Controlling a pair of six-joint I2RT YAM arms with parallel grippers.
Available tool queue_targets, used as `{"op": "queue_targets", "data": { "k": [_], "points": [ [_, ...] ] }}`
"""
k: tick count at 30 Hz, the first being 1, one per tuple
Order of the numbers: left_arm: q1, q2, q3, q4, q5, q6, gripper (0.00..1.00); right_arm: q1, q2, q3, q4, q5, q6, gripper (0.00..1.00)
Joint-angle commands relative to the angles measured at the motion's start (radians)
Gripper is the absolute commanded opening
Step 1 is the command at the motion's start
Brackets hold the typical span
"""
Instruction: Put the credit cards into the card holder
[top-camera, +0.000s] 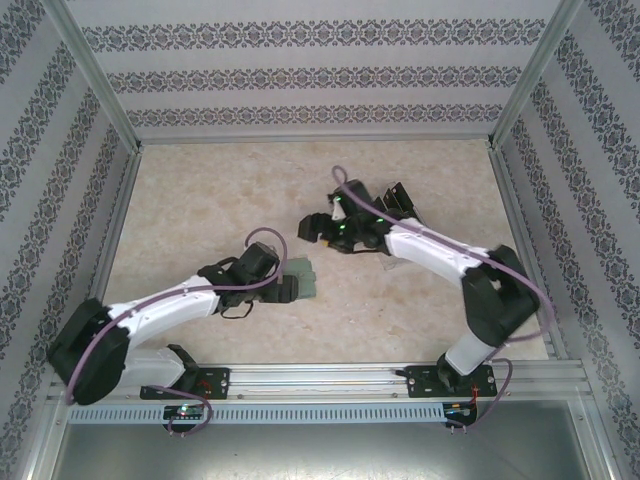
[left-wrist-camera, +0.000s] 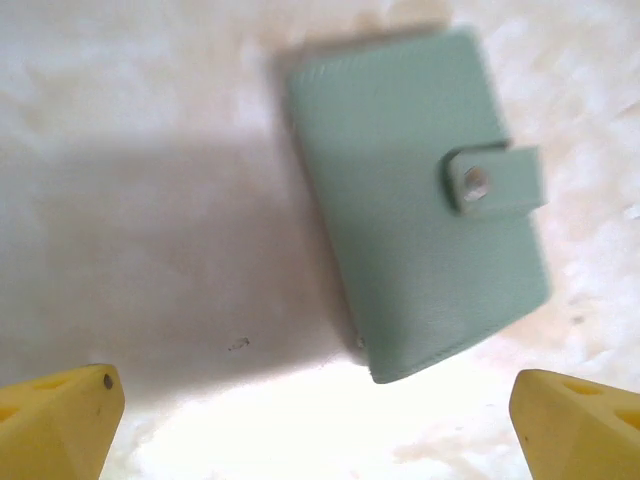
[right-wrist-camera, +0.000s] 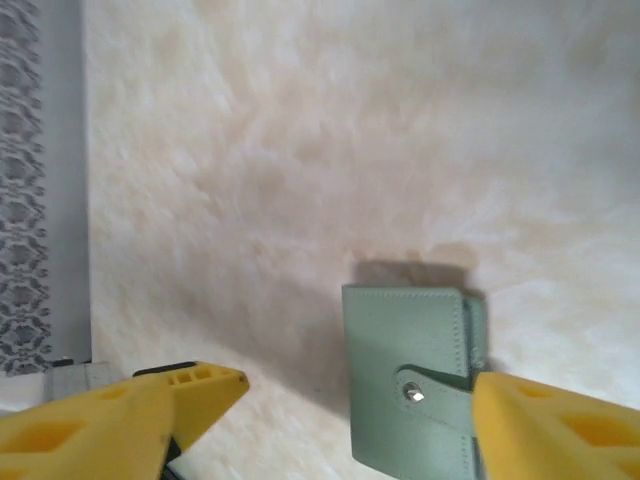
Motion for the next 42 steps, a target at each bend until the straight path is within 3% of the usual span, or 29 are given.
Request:
{"op": "queue_targets", "data": {
  "k": [1, 3, 9, 16, 20, 23, 26, 31, 34, 39, 42],
  "points": [
    [0.018, -0.108, 0.101, -0.115, -0.118, 0.035, 1.0, -0.077, -0.171, -0.011, -0.076, 0.08, -0.047, 0.91],
    [0.04, -0.157, 0.148, -0.159, -0.189, 0.056, 1.0, -0.124, -0.26, -0.01, -0.123, 0.156, -0.085, 0.98],
    [0.195, -0.265, 0.223, -0.194, -0.385, 0.195, 1.0, -0.273, -0.436, -0.057, -0.213, 0.51, -0.266, 0.98],
    [0.442, -0.398, 0.078, 0.07, -0.412, 0.433, 1.0, -0.481, -0.602, -0.346, 0.144, 0.896, -0.462, 0.98],
    [0.547, -0.43, -0.04, 0.244, -0.393, 0.502, 1.0, -0.618, -0.582, -0.447, 0.234, 0.888, -0.476, 0.98],
    [0.595, -0.401, -0.094, 0.302, -0.366, 0.538, 1.0, -0.656, -0.547, -0.541, 0.347, 0.871, -0.547, 0.98],
    [0.619, -0.344, -0.162, 0.41, -0.347, 0.578, 1.0, -0.658, -0.514, -0.629, 0.467, 0.841, -0.595, 0.98],
    [0.632, -0.104, -0.326, 0.903, -0.296, 0.642, 1.0, -0.657, -0.41, -0.742, 0.705, 0.744, -0.625, 0.98],
    [0.632, 0.07, -0.35, 1.118, -0.274, 0.687, 1.0, -0.652, -0.362, -0.777, 0.853, 0.665, -0.666, 0.98],
    [0.668, 0.166, -0.305, 1.163, -0.186, 0.636, 1.0, -0.647, -0.3, -0.789, 0.957, 0.523, -0.712, 0.98],
    [0.672, 0.28, -0.36, 1.377, -0.087, 0.662, 1.0, -0.589, -0.184, -0.861, 1.229, 0.521, -0.759, 0.98]
  ]
}}
